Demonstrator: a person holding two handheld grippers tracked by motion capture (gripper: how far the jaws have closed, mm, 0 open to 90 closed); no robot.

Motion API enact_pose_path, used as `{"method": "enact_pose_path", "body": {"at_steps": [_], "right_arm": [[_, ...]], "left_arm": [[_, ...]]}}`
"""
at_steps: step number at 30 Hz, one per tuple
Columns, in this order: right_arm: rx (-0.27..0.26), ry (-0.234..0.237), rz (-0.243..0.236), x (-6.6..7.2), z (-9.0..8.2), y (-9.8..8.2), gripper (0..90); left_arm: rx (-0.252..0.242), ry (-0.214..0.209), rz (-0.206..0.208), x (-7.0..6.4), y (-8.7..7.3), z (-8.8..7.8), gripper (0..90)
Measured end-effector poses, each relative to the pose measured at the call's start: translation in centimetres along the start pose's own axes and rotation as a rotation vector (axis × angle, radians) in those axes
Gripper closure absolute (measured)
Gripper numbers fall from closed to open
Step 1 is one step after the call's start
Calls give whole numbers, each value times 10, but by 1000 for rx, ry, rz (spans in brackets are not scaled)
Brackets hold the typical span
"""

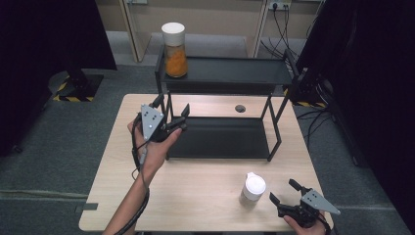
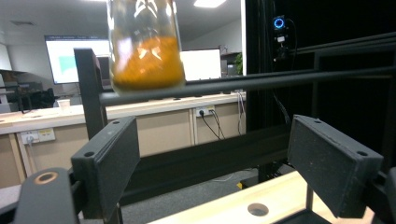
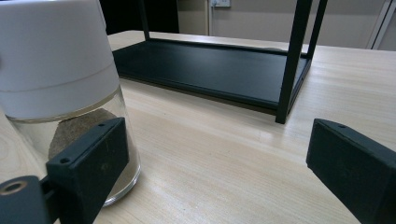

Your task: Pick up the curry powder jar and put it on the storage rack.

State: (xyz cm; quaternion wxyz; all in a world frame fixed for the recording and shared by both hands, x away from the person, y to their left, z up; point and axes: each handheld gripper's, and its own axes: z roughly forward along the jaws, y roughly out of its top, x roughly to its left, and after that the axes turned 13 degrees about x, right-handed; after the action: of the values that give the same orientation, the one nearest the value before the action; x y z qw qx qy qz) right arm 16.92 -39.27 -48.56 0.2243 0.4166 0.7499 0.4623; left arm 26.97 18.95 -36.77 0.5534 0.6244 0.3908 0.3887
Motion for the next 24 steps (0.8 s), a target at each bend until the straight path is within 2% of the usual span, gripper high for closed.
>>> {"method": "enact_pose_path", "body": {"at_steps": [1,4,9,24], "right_arm": [[0,0,0,0,0,0,62],[1,0,-1,0,0,0,62],[1,-1,-2,0,0,0,62],[2,-3,-3,1,0,0,62]], "left_arm": [[0,0,0,0,0,0,163],[11,-13,-9,-5,-14,-6,163],[21,-18,-15,-9,-29,-12,163],[58,-25,-28,-13,-59,-26,163]]}}
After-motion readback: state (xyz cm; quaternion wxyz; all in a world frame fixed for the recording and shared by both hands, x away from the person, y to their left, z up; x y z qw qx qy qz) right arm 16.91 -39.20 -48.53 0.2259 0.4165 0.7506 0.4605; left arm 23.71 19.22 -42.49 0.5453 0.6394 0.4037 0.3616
